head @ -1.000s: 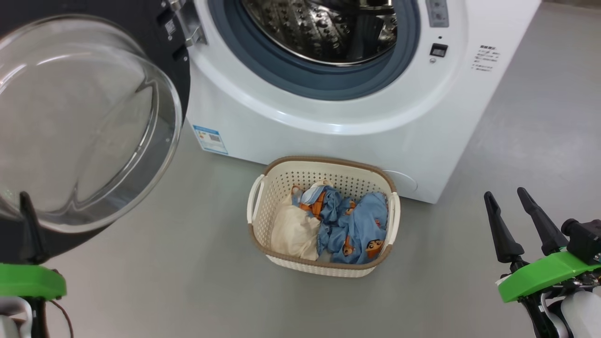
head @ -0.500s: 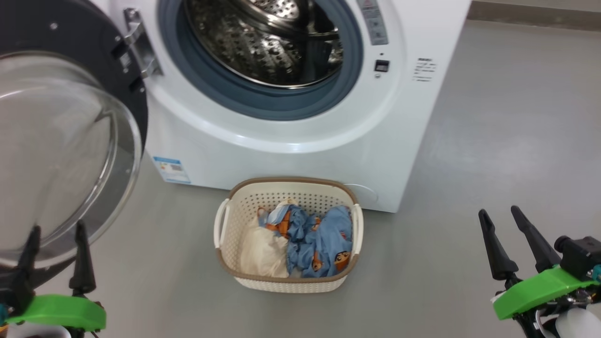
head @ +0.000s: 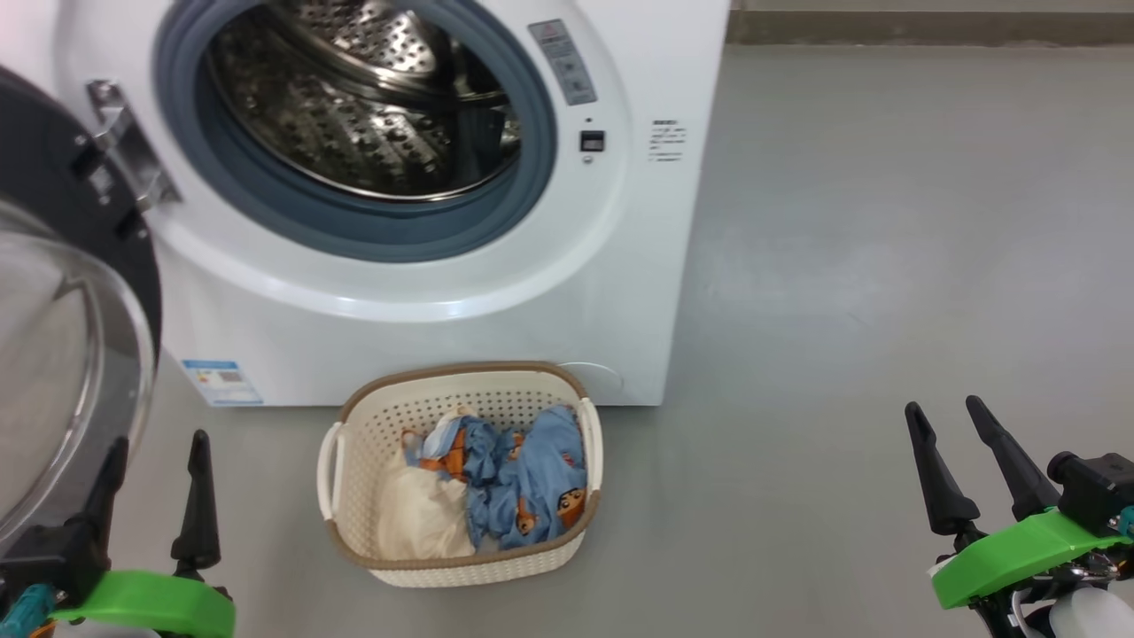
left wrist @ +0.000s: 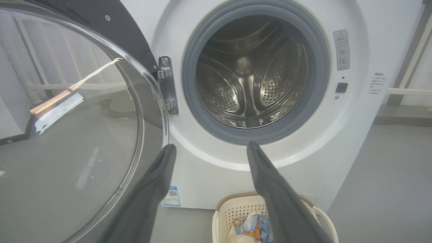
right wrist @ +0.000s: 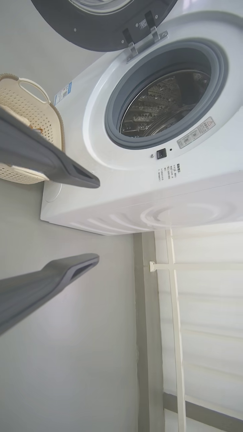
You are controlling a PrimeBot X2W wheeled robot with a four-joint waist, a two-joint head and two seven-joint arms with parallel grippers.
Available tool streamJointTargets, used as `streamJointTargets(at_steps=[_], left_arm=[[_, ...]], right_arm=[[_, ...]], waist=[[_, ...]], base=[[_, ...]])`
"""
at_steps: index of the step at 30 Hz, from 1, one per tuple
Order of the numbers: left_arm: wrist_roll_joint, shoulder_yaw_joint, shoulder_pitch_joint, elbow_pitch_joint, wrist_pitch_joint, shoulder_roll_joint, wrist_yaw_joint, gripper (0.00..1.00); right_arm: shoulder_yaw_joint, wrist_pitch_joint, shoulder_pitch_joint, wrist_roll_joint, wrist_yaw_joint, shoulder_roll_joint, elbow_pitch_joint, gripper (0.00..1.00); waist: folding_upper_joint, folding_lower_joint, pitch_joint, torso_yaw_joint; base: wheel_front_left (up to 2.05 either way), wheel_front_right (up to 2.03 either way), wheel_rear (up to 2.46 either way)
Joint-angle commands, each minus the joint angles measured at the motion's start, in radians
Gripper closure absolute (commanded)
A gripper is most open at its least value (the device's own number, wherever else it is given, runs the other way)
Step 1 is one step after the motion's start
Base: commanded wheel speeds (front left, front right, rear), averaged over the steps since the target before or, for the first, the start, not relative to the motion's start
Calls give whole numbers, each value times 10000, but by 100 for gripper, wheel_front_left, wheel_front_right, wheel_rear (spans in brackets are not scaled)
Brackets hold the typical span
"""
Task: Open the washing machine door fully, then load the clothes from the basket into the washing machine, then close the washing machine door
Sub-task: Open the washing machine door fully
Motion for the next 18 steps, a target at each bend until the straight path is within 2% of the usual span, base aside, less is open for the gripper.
streamJointTargets(at_steps=[1,8,18], left_arm=[[-84,245,-154,-338,-65,374,9,0],[-219,112,-43,-466,-65,300,9,0],[-347,2,32,-597,-65,302,8,0]], right_arm=[[81,-122,44,-62,46,-227,-252,0],[66,-122,55,-58,46,-226,-272,0],[-29,-122,42,-78,46,-189,-272,0]], waist=[[0,0,-58,-401],[0,0,-38,-850],[0,0,-34,-1005]], base=[[0,0,0],[0,0,0],[0,0,0]])
